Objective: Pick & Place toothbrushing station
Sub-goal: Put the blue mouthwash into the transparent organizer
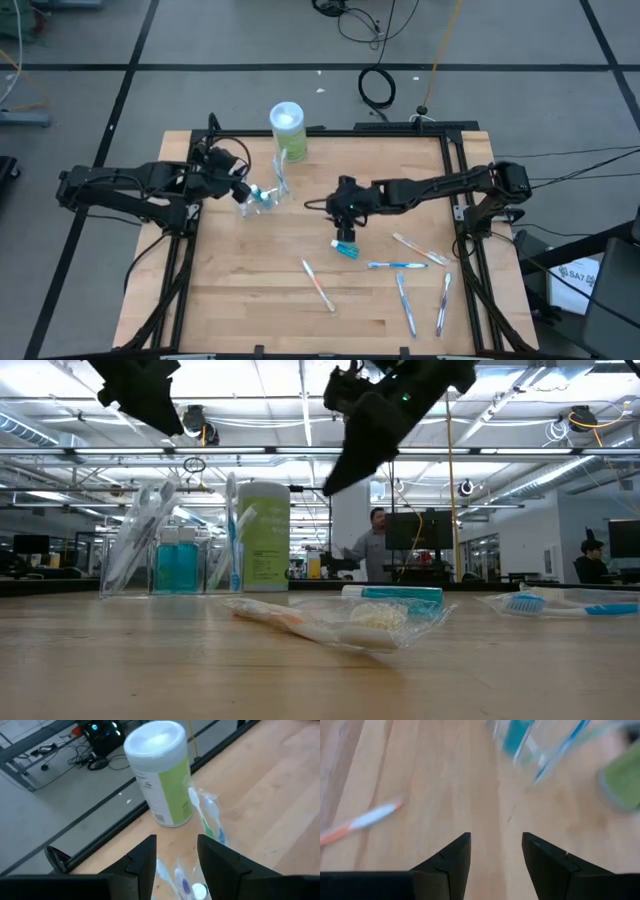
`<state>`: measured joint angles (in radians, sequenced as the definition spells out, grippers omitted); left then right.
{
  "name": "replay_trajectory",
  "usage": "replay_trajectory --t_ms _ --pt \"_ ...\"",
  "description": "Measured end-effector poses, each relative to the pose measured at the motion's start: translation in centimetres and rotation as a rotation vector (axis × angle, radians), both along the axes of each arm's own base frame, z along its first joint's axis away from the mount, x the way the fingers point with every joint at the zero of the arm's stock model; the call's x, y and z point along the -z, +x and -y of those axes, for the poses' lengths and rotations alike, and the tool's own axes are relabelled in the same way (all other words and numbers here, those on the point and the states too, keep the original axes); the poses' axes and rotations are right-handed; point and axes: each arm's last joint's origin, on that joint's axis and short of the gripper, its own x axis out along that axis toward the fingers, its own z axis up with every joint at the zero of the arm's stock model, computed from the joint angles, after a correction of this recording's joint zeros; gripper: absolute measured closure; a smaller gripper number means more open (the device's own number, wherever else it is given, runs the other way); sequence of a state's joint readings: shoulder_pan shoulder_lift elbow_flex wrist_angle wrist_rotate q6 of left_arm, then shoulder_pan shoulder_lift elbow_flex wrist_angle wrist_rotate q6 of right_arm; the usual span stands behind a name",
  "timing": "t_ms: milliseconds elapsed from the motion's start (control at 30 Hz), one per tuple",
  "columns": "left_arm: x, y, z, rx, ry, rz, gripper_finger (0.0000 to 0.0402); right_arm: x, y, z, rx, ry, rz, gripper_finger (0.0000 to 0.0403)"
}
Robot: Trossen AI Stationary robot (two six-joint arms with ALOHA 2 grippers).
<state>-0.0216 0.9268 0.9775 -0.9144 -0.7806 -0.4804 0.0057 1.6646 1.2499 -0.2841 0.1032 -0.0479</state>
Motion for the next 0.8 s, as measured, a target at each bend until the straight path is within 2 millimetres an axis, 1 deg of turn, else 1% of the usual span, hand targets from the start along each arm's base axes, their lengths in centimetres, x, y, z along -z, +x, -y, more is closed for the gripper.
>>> replay_trajectory --t_ms 133,267,333,433,533,600,700,800 --pt "0.3 0.0 0.0 0.007 0.001 -0.017 0.0252 0.8 -0.9 -1.3 0.055 0.082 -0.114 0.0234" --pt "0.7 0.0 0.0 0.007 0.001 -0.032 0.0252 2.1 -1.5 -2.3 0.060 0.108 -0.135 0.0234" --pt "0.7 0.0 0.0 0.007 0.000 -0.031 0.0252 3.1 -1.6 -2.7 0.062 0.125 -0.109 0.0234" --pt "0.7 0.0 0.0 0.007 0.000 -0.031 0.0252 4.3 -1.8 -3.0 0.128 0.214 -0.025 0.0234" --pt "0.7 0.0 0.0 0.006 -0.001 -0.029 0.0252 6.0 -2.4 -3.1 0.119 0.303 -0.004 0.0234" --pt "0.7 0.0 0.0 0.006 -0.001 -0.029 0.0252 6.9 -2.8 -3.3 0.109 0.331 0.047 0.0233" --pt "0.7 0.0 0.0 0.005 -0.001 -0.029 0.0252 7.5 -3.1 -4.0 0.057 0.340 0.166 0.0225" --pt "0.7 0.0 0.0 0.002 -0.002 -0.025 0.0252 7.8 -3.5 -4.7 -0.017 0.300 0.230 0.0209"
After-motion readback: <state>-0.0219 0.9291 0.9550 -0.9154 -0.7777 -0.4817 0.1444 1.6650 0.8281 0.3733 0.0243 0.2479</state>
